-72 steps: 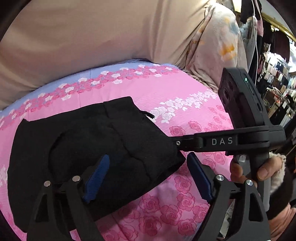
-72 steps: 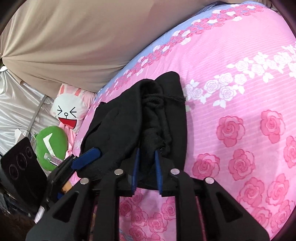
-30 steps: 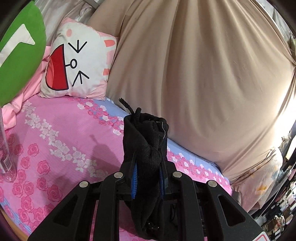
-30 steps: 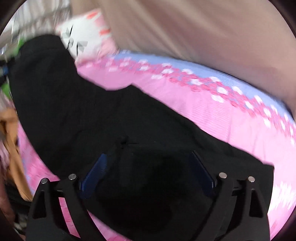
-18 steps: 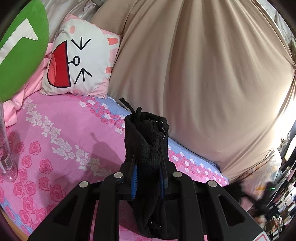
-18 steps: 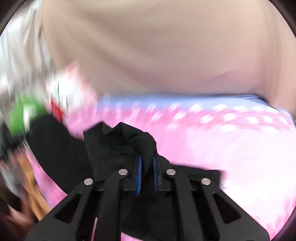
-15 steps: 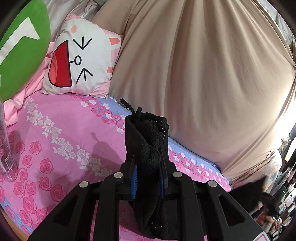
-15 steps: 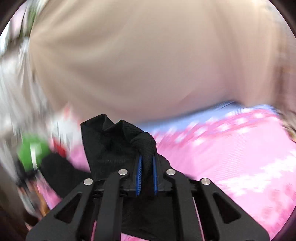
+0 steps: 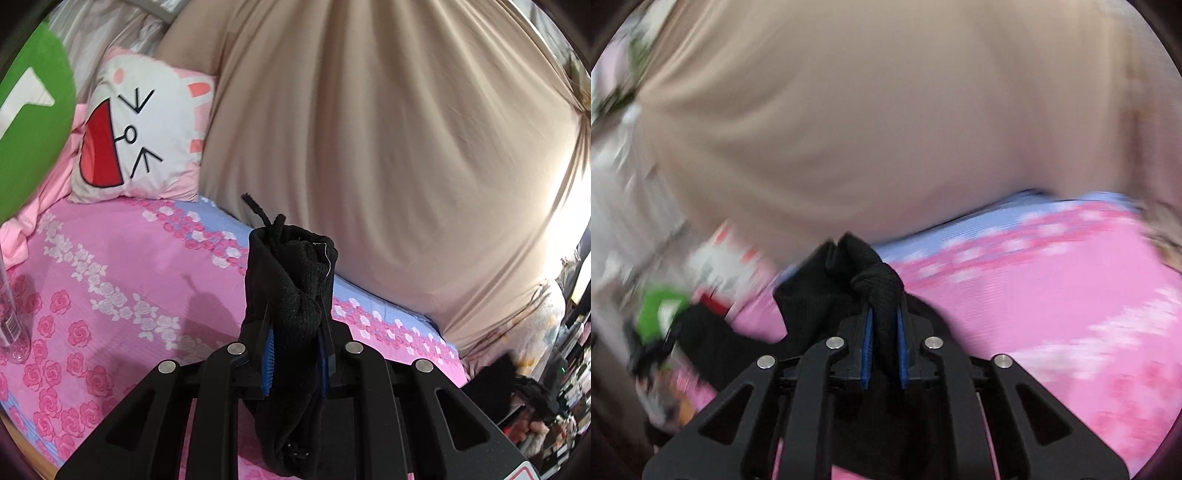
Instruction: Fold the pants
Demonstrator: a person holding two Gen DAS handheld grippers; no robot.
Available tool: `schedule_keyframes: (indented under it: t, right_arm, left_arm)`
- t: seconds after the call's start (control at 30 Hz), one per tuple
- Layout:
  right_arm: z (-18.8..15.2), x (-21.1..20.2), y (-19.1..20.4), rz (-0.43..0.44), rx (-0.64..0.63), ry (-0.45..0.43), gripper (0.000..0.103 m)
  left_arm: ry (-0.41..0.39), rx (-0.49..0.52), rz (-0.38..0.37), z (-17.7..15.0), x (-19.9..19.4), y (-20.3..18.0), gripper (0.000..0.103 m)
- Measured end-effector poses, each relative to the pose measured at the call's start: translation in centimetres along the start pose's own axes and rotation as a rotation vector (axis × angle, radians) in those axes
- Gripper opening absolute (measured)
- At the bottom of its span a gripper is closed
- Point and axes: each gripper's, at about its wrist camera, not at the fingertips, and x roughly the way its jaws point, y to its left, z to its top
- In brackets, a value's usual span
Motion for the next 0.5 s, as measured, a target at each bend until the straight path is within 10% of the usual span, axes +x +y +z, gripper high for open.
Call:
schedule_keyframes:
  t: [0.13, 0.5]
  right_arm:
    - [-2.9, 7.4, 6.8, 0.112, -0.149, 0.184, 0.021]
    - [-10.8, 5.1, -2.7, -0.098, 0.06, 0.259, 0.027]
  left_arm:
    - [0.001, 0.025, -0.01, -0.1, -0.7, -1.7, 0.016]
    - [0.028, 0.128, -0.114, -0.9, -0.6, -6.5, 0.016]
